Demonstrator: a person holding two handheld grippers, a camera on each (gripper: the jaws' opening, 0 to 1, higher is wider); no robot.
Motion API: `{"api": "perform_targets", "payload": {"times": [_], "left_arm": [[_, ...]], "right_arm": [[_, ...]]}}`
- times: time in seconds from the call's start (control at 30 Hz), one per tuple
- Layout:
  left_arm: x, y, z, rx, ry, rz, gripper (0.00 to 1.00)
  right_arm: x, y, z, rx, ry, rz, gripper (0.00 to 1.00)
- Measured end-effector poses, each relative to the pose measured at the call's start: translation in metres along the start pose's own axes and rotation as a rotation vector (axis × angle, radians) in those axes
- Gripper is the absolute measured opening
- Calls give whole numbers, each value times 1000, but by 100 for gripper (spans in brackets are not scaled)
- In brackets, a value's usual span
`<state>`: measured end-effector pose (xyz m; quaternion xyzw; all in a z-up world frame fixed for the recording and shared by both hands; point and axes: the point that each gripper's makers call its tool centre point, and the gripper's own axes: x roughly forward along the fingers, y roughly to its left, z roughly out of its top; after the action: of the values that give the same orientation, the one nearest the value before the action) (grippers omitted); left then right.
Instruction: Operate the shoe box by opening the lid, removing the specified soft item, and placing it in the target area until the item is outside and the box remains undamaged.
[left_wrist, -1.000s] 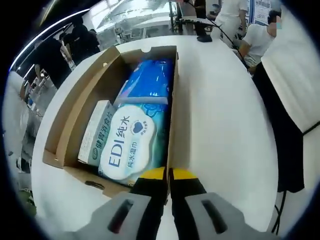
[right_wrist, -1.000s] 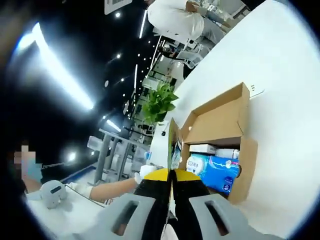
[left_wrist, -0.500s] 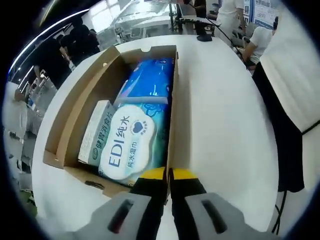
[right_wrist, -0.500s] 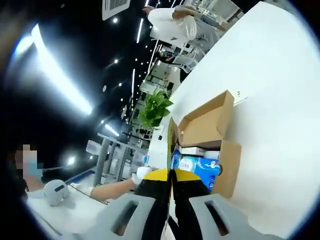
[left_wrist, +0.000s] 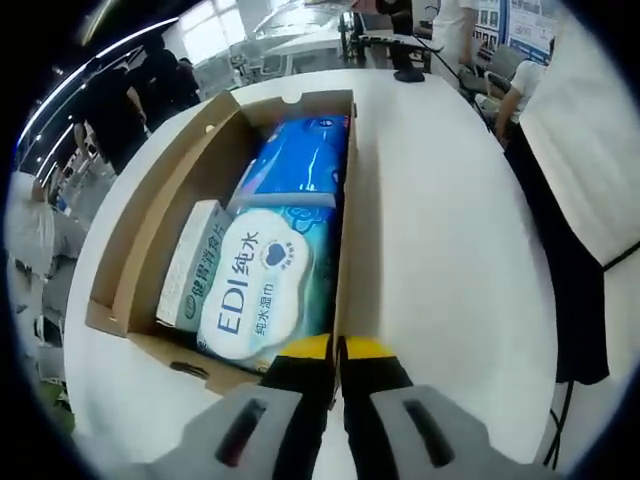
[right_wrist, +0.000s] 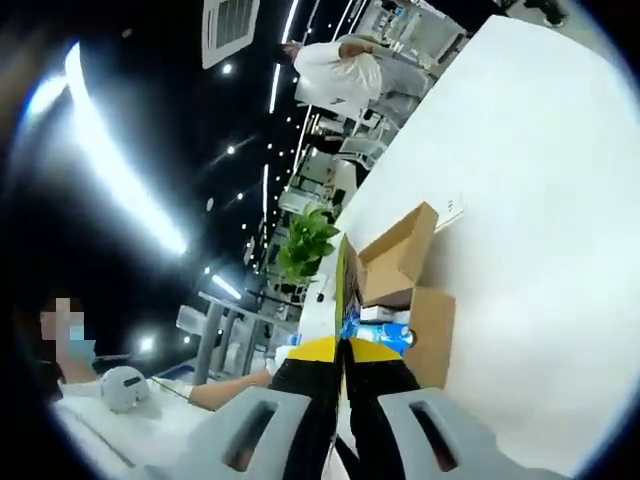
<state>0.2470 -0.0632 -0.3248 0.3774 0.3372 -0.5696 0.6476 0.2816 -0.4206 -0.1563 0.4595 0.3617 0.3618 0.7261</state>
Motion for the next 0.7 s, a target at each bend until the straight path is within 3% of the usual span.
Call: {"api": "perform_targets", "payload": {"times": [0.1, 0.33, 0.7], "left_arm": [[0, 0, 0, 0, 1, -1, 1], [0, -1, 1, -2, 0, 0, 1], [0, -1, 1, -7, 0, 2, 2]], "right_arm": [[-11, -14, 5, 3, -14, -44, 0], [-11, -16, -8, 7, 2, -59, 0], [13, 9, -43, 14, 31, -65, 0]]}}
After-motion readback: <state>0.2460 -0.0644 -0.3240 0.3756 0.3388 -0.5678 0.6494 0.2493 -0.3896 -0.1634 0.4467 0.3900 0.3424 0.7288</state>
